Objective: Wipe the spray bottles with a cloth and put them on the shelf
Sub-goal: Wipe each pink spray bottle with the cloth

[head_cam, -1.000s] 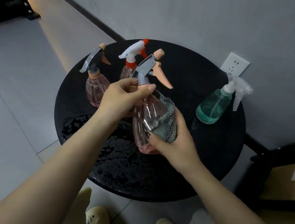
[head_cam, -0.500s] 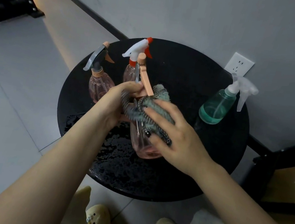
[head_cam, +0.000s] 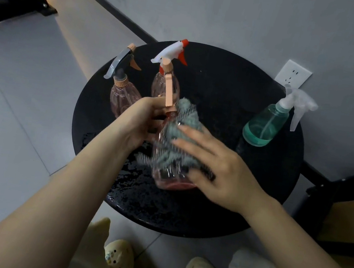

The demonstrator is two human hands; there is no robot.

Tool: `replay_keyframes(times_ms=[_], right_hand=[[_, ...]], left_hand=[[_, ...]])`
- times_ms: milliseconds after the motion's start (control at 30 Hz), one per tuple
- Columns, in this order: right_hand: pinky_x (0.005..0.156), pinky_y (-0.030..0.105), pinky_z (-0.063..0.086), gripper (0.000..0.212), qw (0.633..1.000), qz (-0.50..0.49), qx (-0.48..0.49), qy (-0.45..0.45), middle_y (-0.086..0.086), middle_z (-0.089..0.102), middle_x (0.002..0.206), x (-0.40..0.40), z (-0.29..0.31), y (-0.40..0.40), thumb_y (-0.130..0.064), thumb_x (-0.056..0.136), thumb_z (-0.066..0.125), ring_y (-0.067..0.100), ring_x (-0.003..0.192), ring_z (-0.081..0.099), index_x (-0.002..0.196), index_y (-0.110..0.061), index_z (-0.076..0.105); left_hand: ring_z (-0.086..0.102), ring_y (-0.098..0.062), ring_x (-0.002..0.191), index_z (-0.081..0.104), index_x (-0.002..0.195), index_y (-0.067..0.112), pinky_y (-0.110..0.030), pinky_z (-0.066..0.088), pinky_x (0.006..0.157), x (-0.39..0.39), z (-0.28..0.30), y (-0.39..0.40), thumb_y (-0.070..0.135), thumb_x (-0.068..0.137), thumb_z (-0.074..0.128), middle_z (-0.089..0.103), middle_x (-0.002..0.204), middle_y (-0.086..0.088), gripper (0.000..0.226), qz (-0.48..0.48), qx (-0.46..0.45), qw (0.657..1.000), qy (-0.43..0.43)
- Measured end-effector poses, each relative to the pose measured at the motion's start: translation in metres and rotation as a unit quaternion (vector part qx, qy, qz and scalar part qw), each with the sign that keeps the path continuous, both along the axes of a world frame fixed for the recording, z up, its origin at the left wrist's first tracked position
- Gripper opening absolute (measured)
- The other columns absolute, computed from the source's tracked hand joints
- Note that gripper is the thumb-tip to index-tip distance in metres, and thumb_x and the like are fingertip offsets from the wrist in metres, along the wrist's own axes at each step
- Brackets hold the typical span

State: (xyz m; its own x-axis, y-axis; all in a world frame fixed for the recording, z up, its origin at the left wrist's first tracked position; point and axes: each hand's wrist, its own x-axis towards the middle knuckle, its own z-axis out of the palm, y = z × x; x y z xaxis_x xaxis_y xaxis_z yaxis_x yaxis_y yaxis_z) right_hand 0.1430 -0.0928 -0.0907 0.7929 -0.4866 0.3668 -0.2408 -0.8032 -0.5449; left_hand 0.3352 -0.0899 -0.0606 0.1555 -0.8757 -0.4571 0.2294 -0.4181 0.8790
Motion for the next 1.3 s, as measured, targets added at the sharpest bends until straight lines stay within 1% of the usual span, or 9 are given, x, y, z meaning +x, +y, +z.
replay_keyframes(times_ms=[167,267,333,467,633,833,933,1100,1300], right_hand=[[0.114,0.016,0.016,0.046,0.979,-0.089,0.179,-0.026,-0.019,0.027,0.149,0.012,0.006,-0.006,-0.046,0.092,0.038,0.002,0.141,0.017,0.136,-0.040,0.031],[0.109,0.005,0.007,0.048,0.985,-0.080,0.152,-0.004,-0.028,0.019,0.146,0.012,0.005,0.002,-0.045,0.092,0.040,0.001,0.141,0.010,0.139,-0.038,0.033],[0.113,0.014,0.011,0.050,0.993,-0.048,0.104,0.005,-0.022,0.021,0.150,0.008,0.004,0.006,-0.042,0.094,0.041,0.009,0.143,0.012,0.142,-0.031,0.034],[0.111,0.047,0.032,0.048,0.998,0.040,-0.039,0.039,-0.001,0.032,0.150,-0.002,0.000,0.013,-0.031,0.093,0.050,0.031,0.141,0.023,0.138,-0.018,0.042],[0.107,0.045,0.036,0.046,0.983,0.091,-0.145,0.067,-0.003,0.032,0.146,-0.005,-0.001,0.012,-0.031,0.090,0.054,0.030,0.141,0.022,0.135,-0.019,0.048],[0.109,0.041,0.022,0.054,0.997,-0.046,0.003,0.063,-0.013,0.021,0.151,0.005,0.007,0.001,-0.051,0.094,0.032,0.016,0.144,0.007,0.143,-0.029,0.031],[0.111,0.040,0.017,0.058,0.993,-0.090,0.028,0.065,-0.015,0.020,0.149,0.008,0.007,-0.003,-0.054,0.093,0.024,0.010,0.144,0.005,0.144,-0.028,0.029],[0.110,0.039,0.033,0.051,0.997,-0.004,-0.040,0.063,0.001,0.031,0.151,0.002,0.005,0.007,-0.036,0.095,0.040,0.015,0.143,0.020,0.141,-0.016,0.038],[0.113,0.042,0.027,0.043,0.976,0.109,-0.169,0.083,0.008,0.046,0.141,-0.005,0.005,0.019,-0.027,0.092,0.053,0.026,0.138,0.031,0.131,-0.010,0.053]], left_hand=[[0.062,-0.008,0.050,0.061,0.083,0.018,-0.020,0.050,0.046,-0.005,-0.006,0.001,0.023,0.092,0.049,0.065,0.062,0.004,0.016,-0.004,0.001,1.000,0.024],[0.061,-0.013,0.059,0.061,0.084,0.015,-0.026,0.052,0.063,-0.001,-0.004,0.000,0.030,0.082,0.060,0.063,0.070,0.001,0.015,-0.023,0.008,0.999,0.037],[0.055,-0.016,0.068,0.062,0.084,0.015,-0.033,0.046,0.080,0.003,-0.004,0.000,0.032,0.075,0.064,0.061,0.072,0.000,0.020,-0.021,0.022,0.998,0.046],[0.049,-0.012,0.066,0.062,0.079,0.019,-0.028,0.041,0.072,0.011,-0.005,-0.005,0.025,0.088,0.055,0.057,0.067,0.005,0.013,0.034,0.019,0.999,0.033],[0.051,-0.019,0.075,0.069,0.082,0.017,-0.040,0.038,0.091,0.014,-0.008,-0.006,0.027,0.085,0.056,0.059,0.078,-0.001,0.017,0.031,0.018,0.999,0.039],[0.058,-0.018,0.071,0.062,0.087,0.015,-0.034,0.048,0.080,0.001,-0.011,-0.002,0.022,0.093,0.045,0.063,0.075,-0.002,0.019,-0.016,0.025,0.998,0.053],[0.063,-0.010,0.057,0.061,0.084,0.016,-0.024,0.053,0.058,-0.005,-0.012,0.001,0.024,0.092,0.048,0.066,0.064,0.004,0.018,-0.022,0.013,1.000,0.015],[0.057,-0.019,0.067,0.066,0.077,0.012,-0.032,0.045,0.076,0.001,-0.008,0.000,0.028,0.080,0.059,0.064,0.067,-0.001,0.018,-0.033,0.031,0.998,0.051],[0.049,-0.010,0.056,0.059,0.073,0.021,-0.027,0.041,0.063,0.012,-0.004,-0.004,0.022,0.090,0.051,0.055,0.052,0.009,0.018,0.027,0.016,0.999,0.044]])
